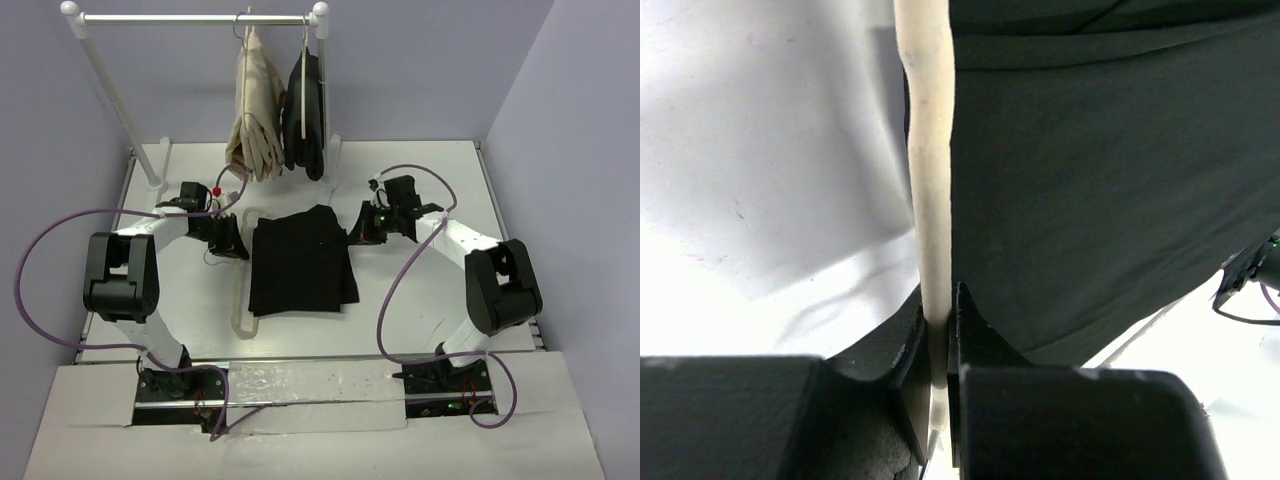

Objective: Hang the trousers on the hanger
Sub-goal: Place the trousers on the hanger, then place the hanger at the clothesline.

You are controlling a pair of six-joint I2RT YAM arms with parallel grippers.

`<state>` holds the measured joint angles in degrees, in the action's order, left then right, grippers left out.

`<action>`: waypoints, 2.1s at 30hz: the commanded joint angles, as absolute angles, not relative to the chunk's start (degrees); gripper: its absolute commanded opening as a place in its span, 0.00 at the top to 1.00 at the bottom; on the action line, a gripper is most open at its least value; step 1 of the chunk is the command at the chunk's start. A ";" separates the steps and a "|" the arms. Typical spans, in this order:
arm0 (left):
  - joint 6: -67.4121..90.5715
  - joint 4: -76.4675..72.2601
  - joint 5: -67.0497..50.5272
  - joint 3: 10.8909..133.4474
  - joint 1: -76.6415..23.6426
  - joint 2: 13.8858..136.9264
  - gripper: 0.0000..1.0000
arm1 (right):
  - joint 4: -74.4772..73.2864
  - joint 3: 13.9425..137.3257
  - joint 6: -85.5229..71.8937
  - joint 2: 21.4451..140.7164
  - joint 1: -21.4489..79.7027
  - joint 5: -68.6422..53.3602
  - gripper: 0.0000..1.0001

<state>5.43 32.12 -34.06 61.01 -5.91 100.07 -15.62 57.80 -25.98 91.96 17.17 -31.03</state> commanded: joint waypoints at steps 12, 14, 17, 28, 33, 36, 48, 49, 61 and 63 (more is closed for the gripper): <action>10.98 35.51 -31.64 66.27 -4.92 94.92 1.00 | -13.27 56.78 -34.79 83.61 17.31 -7.93 0.41; 11.25 36.64 -31.12 67.32 -4.92 94.75 1.00 | -13.71 57.73 -37.60 79.91 23.53 -0.55 0.39; 11.78 37.53 -31.55 68.73 -4.92 94.40 1.00 | -10.48 59.76 -42.00 79.62 35.65 0.63 0.38; 12.30 36.74 -31.38 68.20 -4.92 92.64 1.00 | 20.91 68.28 -57.64 105.18 59.68 -14.14 0.37; 12.74 35.77 -31.29 67.06 -4.92 92.37 1.00 | 15.15 75.05 -57.92 110.82 60.56 -10.57 0.37; 12.74 35.77 -30.85 67.06 -4.92 92.11 1.00 | 14.24 75.85 -59.15 112.67 60.03 -9.14 0.37; 12.92 35.42 -29.97 66.97 -4.92 91.41 1.00 | 11.34 79.28 -63.54 119.18 58.62 -10.72 0.47; 12.92 35.42 -29.88 66.89 -4.92 91.49 1.00 | 11.77 79.19 -63.72 119.35 58.36 -10.98 0.52; 7.13 41.12 -28.74 71.97 -3.70 90.79 0.41 | 22.49 76.29 -67.50 115.75 57.39 -19.51 1.00; 5.37 44.37 -29.88 74.87 -2.20 90.44 0.32 | 23.98 76.55 -67.76 115.58 57.39 -21.52 1.00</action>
<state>8.75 40.36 -28.91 69.01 -4.40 94.48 17.80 76.36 -66.04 119.15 58.13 -18.17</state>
